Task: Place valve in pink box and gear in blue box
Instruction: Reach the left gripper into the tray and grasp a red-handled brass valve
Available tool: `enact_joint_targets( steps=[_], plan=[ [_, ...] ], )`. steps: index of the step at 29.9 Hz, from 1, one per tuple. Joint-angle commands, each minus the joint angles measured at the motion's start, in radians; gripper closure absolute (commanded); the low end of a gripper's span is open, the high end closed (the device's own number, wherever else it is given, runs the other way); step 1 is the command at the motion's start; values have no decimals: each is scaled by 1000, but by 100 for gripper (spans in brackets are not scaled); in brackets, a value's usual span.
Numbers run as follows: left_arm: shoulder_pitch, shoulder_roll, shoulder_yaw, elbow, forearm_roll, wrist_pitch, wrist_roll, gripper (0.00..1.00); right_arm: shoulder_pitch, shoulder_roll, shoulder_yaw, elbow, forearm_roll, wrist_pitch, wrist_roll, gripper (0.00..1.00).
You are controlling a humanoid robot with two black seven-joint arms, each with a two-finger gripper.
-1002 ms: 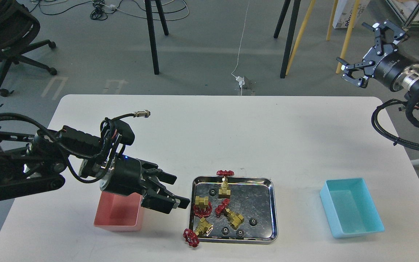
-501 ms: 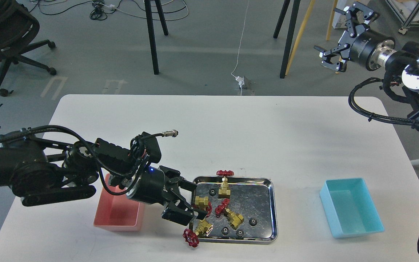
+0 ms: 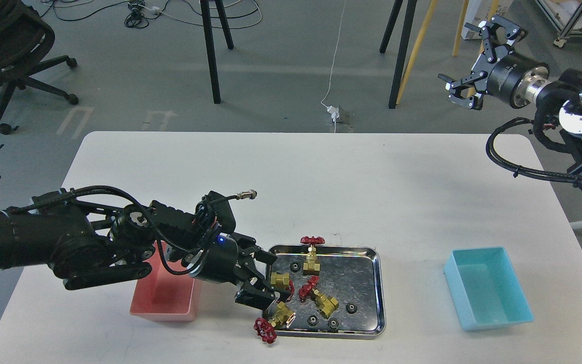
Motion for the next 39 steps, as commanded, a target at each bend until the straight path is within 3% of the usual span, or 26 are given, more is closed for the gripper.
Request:
enact_joint_targets(
  steps=[1, 39],
  plan=[
    [6, -5, 0, 29, 0, 3, 0, 6, -1, 2, -1, 0, 0, 0, 0, 0],
    [49, -26, 0, 67, 1, 37, 0, 46, -32, 0, 3, 0, 0, 0, 2, 0]
  ],
)
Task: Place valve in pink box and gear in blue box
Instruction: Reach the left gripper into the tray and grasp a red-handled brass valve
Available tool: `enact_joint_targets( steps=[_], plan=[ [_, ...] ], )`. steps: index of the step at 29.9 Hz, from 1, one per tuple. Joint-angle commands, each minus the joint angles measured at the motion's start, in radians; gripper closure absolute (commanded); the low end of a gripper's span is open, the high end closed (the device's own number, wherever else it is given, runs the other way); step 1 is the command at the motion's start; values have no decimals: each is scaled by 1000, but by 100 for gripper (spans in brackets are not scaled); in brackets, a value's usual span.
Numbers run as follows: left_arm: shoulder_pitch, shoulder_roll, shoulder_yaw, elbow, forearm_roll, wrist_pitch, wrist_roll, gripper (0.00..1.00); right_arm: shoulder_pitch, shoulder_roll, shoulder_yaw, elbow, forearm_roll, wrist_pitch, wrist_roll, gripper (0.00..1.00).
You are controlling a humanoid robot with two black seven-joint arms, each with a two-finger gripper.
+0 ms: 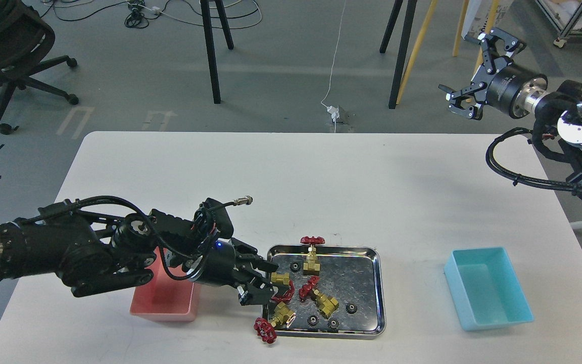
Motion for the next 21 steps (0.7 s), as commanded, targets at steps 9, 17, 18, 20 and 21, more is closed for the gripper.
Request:
enact_joint_targets(
  steps=[9, 17, 18, 20, 21],
  plan=[
    [8, 0, 0, 2, 0, 11, 0, 58, -2, 0, 0, -2, 0, 0, 0, 0],
    [11, 0, 0, 2, 0, 18, 0, 68, -10, 0, 0, -2, 0, 0, 1, 0],
    [11, 0, 0, 2, 0, 18, 0, 70, -10, 0, -2, -2, 0, 0, 1, 0],
    [11, 0, -2, 2, 0, 19, 0, 72, -10, 0, 0, -2, 0, 0, 1, 0],
    [9, 0, -2, 2, -1, 22, 0, 73, -10, 0, 0, -2, 0, 0, 1, 0]
  ],
)
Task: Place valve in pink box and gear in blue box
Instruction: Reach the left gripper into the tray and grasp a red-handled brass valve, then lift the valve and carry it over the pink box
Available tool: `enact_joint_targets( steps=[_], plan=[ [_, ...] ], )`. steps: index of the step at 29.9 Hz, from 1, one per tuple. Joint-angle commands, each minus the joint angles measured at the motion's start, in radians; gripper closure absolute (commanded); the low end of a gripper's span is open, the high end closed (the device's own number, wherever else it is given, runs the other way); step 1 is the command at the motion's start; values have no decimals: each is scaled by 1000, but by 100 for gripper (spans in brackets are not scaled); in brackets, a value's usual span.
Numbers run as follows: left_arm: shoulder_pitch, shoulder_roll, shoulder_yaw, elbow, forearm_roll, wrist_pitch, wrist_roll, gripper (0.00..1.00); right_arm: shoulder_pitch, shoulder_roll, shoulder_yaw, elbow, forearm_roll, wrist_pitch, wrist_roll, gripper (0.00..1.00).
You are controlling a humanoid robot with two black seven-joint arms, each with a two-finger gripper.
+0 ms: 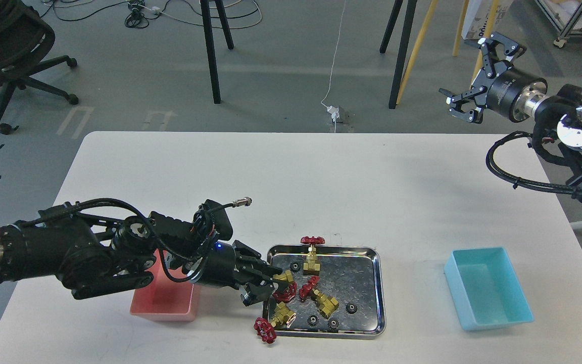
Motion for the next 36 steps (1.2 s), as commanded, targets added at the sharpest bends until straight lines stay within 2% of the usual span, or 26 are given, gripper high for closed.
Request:
enact_joint_targets(
  steps=[1, 16, 21, 26, 36],
  plan=[
    [-1, 0, -1, 0, -2, 9, 0, 74, 0, 0, 0, 0, 0, 0, 0, 0],
    [-24, 35, -33, -17, -6, 14, 0, 79, -3, 0, 5, 0, 1, 0, 5, 0],
    [-26, 78, -85, -51, -9, 11, 0, 79, 26, 11, 94, 5, 51, 0, 2, 0],
    [-32, 182, -143, -112, -12, 1, 0, 79, 87, 14, 93, 5, 51, 0, 0, 0],
    [-43, 526, -176, -343, -5, 4, 0, 79, 167, 83, 112, 68, 101, 0, 2, 0]
  ],
)
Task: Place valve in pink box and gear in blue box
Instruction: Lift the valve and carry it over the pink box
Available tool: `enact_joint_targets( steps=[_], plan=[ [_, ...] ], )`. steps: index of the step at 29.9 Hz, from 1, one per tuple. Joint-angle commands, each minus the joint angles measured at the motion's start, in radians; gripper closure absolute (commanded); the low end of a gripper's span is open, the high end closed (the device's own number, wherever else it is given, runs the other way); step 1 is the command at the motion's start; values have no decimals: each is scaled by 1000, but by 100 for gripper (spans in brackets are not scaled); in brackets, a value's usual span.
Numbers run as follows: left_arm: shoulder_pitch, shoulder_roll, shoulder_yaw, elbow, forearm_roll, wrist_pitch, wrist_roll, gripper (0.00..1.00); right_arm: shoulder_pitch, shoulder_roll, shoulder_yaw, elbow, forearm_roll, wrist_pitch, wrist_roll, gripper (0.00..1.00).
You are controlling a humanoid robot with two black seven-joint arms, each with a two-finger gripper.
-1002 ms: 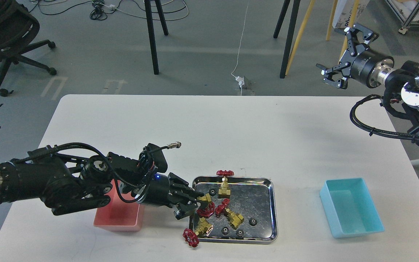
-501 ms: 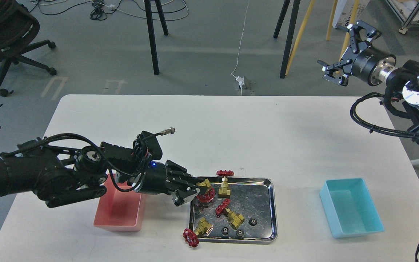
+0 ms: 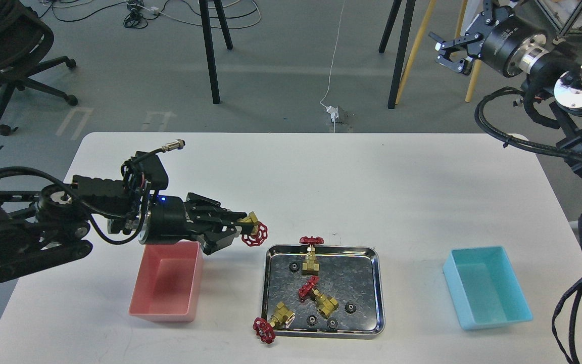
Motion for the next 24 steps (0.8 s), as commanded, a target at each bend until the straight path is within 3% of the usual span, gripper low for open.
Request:
enact_joint_targets(
  steps=[1, 10, 24],
  plan=[
    [4, 138, 1, -108, 6, 4, 0, 79, 36, 14, -1, 28, 19, 0, -1, 0],
    [50, 292, 9, -145, 95, 10, 0, 79, 26, 15, -7, 28, 19, 0, -1, 0],
    [146, 254, 4, -67, 99, 51, 0, 79, 6, 2, -7, 33, 20, 0, -1, 0]
  ],
)
